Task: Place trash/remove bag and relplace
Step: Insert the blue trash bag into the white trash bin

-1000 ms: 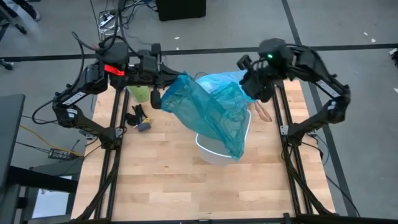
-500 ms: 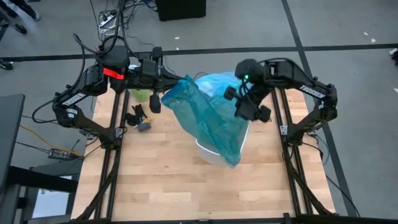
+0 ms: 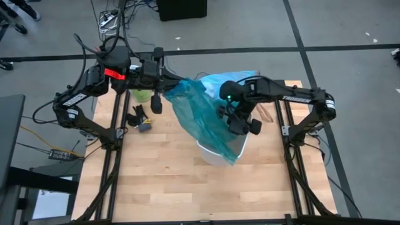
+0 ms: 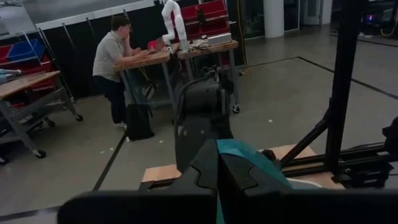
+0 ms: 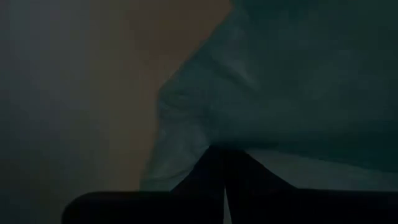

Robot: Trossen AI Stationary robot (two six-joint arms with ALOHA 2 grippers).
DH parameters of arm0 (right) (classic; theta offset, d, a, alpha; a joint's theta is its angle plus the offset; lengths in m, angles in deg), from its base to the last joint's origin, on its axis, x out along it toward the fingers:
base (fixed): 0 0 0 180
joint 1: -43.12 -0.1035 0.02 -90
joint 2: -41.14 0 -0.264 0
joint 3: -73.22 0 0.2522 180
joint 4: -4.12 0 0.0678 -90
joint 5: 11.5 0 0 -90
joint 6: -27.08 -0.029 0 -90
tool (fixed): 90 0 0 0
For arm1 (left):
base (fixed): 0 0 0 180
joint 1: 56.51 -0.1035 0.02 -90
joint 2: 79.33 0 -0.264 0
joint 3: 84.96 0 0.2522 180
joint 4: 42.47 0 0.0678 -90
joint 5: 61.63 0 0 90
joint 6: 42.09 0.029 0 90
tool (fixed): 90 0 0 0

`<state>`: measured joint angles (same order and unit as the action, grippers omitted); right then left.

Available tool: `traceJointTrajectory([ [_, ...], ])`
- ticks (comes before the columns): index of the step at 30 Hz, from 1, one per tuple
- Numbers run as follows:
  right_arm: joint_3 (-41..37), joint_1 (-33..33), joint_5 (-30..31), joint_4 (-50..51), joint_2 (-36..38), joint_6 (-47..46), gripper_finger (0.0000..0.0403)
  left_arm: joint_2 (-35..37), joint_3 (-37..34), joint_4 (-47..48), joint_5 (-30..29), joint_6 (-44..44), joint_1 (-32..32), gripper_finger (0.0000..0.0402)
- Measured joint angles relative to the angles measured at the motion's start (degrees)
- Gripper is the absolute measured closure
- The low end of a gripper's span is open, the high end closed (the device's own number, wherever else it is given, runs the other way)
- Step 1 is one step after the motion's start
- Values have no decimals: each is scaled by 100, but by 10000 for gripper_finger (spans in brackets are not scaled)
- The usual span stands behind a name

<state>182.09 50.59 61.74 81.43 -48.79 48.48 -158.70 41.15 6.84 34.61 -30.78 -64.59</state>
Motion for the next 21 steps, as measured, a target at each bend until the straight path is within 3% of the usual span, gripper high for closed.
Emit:
traceJointTrajectory([
  [7,-128,25,4,-105,-3,-34,403,-64,-21,-301,0,1,0,398],
  [15,1456,9,131,-4,24,-201,403,-396,-21,-390,-308,55,-7,398],
  [21,2067,-43,268,-220,27,-850,403,-641,-21,-443,-852,397,-7,398],
])
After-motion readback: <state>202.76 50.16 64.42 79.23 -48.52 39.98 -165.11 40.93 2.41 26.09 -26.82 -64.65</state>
